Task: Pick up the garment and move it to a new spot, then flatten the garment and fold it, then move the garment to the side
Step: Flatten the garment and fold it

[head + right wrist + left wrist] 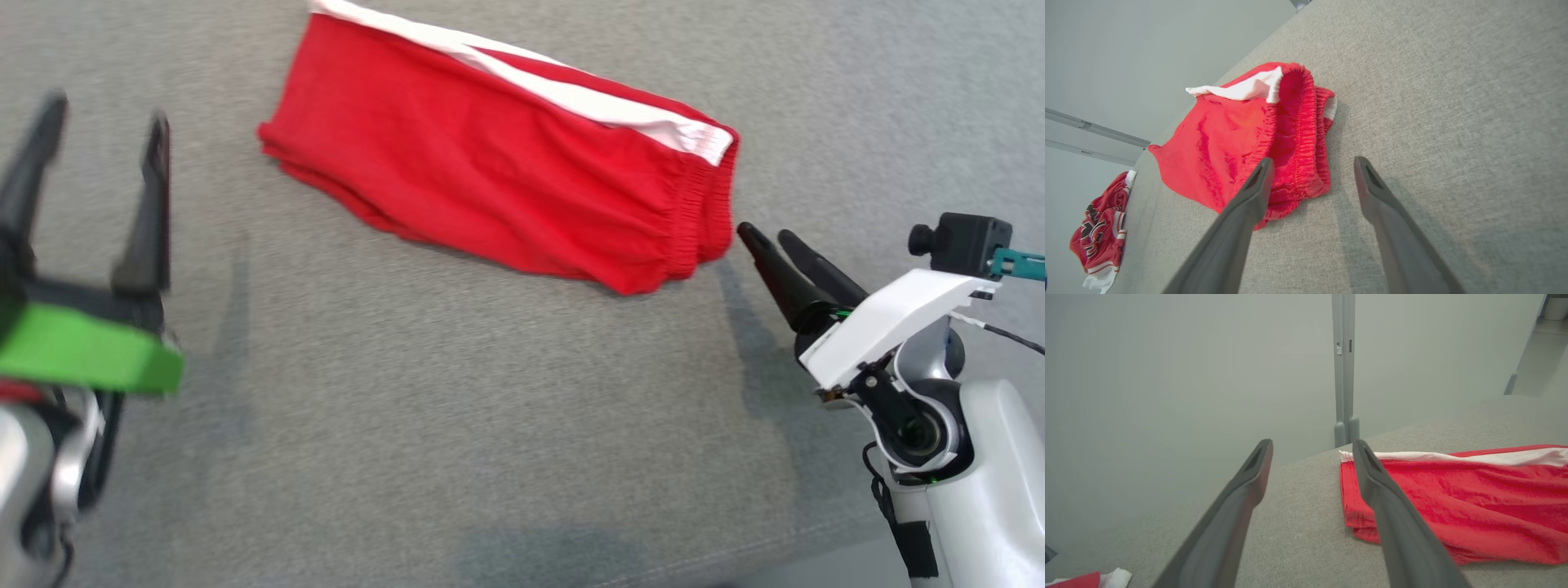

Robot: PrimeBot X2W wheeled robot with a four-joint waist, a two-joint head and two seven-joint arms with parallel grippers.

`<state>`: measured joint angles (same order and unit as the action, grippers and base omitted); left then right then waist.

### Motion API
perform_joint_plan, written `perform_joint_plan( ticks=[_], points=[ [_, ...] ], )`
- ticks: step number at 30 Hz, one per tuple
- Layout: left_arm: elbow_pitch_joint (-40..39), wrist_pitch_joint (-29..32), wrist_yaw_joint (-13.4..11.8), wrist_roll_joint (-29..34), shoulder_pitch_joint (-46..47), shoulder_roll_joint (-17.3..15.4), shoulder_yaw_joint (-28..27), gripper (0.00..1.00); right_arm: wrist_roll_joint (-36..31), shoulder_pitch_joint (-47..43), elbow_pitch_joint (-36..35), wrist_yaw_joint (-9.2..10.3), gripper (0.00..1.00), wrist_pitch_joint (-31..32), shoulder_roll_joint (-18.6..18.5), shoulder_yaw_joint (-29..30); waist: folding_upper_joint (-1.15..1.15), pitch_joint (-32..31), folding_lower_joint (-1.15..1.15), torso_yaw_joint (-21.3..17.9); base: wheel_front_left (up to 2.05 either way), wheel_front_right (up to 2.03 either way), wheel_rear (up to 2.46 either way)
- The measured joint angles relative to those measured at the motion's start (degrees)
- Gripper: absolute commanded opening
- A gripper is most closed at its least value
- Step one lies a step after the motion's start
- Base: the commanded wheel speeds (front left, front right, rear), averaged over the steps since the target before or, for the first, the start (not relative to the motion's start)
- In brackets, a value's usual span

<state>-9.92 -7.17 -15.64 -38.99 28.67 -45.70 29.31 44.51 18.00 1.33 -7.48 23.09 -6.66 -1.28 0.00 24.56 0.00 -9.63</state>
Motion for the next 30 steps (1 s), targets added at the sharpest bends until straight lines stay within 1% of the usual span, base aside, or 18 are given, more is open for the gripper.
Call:
perform_joint_plan(
  ticks=[3, 6, 8, 13, 18, 23, 30],
  points=[
    [-1.99, -2.93, -3.12, -1.80, -7.61, -0.10, -1.51, 1.00, -1.29, 0.86, 2.07, 0.00, 1.00, 0.80, 1.77, 3.45, 0.00, -0.89, 0.00, 2.51, 0.00, 0.00, 0.00],
    [-3.02, -4.71, -4.52, -3.10, -12.50, 0.14, -2.18, 1.00, -2.45, 2.07, 3.11, 0.00, 1.00, 1.79, 2.88, 5.71, 0.00, -1.58, 0.00, 5.03, 0.00, 0.00, 0.00],
    [-3.58, -5.44, -4.80, -3.36, -14.33, 0.34, -2.48, 1.00, -3.35, 2.69, 4.01, 0.00, 1.00, 2.60, 3.34, 6.64, 0.00, -1.96, 0.00, 6.61, 0.00, 0.00, 0.00],
    [-4.53, -6.54, -4.89, -3.15, -15.35, 1.34, -2.90, 1.00, -7.32, 3.67, 6.61, 0.00, 1.00, 4.10, 3.70, 9.38, 0.00, -2.67, 0.00, 9.91, 0.00, 0.00, 0.00],
    [-4.68, -7.01, -4.71, -2.54, -15.40, 1.70, -2.99, 1.00, -10.18, 4.09, 8.71, 0.00, 1.00, 4.31, 3.77, 10.91, 0.00, -3.05, 0.00, 11.87, 0.00, 0.00, 0.00],
    [-4.86, -7.10, -4.54, -2.45, -15.97, 2.09, -3.28, 1.00, -11.54, 3.60, 9.05, 0.00, 1.00, 5.34, 3.79, 11.34, 0.00, -3.15, 0.00, 11.68, 0.00, 0.00, 0.00],
    [-4.75, -7.45, -3.96, -2.45, -16.34, 3.25, -3.68, 1.00, -12.35, 1.35, 6.64, 0.00, 1.00, 7.91, 3.82, 12.26, 0.00, -2.84, 0.00, 10.76, 0.00, 0.00, 0.00]
  ],
)
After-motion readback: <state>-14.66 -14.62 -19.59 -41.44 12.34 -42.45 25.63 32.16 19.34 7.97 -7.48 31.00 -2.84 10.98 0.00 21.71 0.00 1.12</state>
